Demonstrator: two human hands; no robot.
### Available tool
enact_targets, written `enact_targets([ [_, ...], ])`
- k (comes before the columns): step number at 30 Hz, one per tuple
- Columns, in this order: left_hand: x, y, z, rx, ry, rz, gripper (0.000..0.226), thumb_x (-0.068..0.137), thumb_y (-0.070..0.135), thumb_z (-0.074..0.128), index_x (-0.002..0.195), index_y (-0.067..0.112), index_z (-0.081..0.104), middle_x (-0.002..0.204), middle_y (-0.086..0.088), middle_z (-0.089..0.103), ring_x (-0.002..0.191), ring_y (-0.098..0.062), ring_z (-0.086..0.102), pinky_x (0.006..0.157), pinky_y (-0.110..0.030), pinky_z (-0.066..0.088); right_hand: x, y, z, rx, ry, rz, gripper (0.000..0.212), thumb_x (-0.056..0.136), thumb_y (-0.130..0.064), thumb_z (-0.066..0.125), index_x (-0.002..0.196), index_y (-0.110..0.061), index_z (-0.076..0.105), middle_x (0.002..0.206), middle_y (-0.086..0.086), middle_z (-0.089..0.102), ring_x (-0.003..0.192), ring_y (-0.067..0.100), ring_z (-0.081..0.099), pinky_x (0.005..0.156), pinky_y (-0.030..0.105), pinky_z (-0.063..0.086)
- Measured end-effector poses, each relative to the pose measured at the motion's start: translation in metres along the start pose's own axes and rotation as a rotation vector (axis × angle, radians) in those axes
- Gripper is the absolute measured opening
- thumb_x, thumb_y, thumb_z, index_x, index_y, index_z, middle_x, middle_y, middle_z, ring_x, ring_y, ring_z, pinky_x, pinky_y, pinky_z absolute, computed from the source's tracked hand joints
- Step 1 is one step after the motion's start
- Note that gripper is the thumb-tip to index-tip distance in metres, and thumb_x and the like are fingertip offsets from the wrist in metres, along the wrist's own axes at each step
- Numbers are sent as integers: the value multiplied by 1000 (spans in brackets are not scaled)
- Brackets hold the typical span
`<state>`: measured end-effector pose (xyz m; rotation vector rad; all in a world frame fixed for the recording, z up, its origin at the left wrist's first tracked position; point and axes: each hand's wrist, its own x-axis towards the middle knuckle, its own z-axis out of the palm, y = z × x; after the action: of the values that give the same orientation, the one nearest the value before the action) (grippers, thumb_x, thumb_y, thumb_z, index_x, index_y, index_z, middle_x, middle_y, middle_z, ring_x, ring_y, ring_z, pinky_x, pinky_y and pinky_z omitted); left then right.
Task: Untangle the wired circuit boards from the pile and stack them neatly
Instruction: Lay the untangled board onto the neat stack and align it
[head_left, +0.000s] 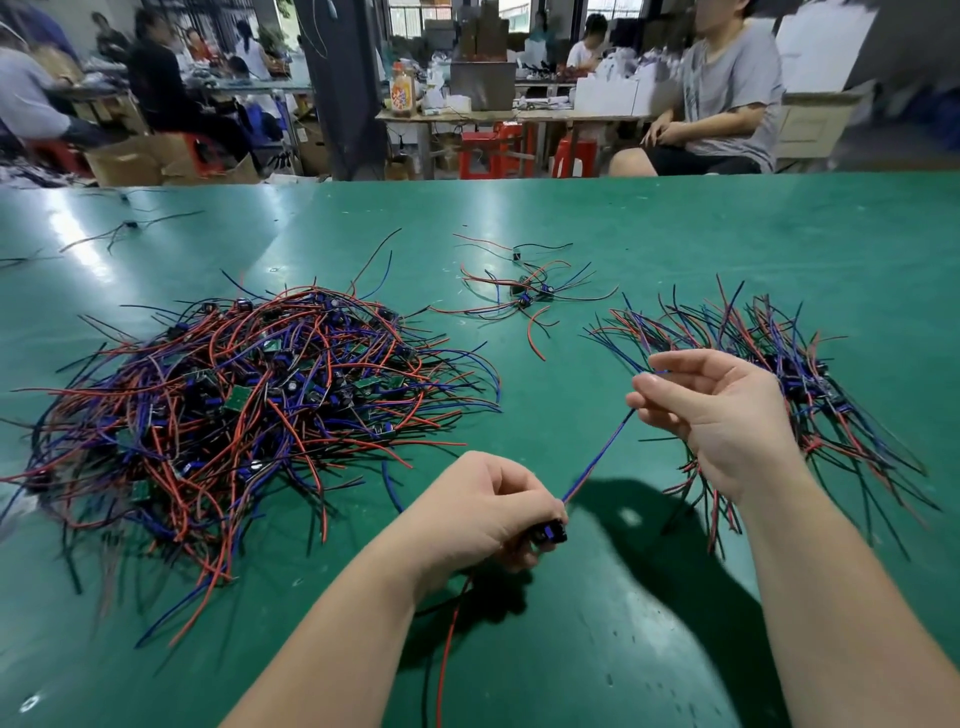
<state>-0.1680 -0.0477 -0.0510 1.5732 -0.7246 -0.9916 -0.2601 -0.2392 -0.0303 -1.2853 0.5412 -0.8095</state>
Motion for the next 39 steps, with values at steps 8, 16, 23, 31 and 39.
enact_targets([
  [8,3,19,-10,-622,140,124,18,74,35,63,61,28,73,62,7,65,51,-2,59,45,-18,49,-9,18,24,-293,25,-88,27,80,0,71,90,-24,62,98,7,67,67,12,59,65,28,46],
  [16,7,19,-12,-903,246,207,57,83,32,51,131,1,49,104,-8,68,91,-23,62,65,-31,58,-53,40,74,-203,-513,-229,40,65,-1,80,94,-24,64,78,-3,68,70,13,61,69,31,50],
  [23,10,11,0,-991,191,13,24,94,32,47,94,16,65,86,-1,70,79,-13,69,73,-23,54,-48,44,77,-610,-256,-937,31,74,6,70,102,-9,70,85,5,63,78,18,61,73,30,51],
  [31,12,6,-8,-841,257,64,25,85,43,53,82,32,76,94,5,69,94,-12,58,89,-34,37,-51,44,72,-615,-360,-834,38,81,9,48,103,-22,58,90,0,66,80,22,63,73,32,51],
  [39,10,6,-7,-627,374,262,18,70,32,63,80,26,77,82,5,67,76,-15,55,69,-30,41,-55,39,76,40,-500,30,30,76,6,72,71,-13,49,55,-2,57,44,9,47,44,18,39],
])
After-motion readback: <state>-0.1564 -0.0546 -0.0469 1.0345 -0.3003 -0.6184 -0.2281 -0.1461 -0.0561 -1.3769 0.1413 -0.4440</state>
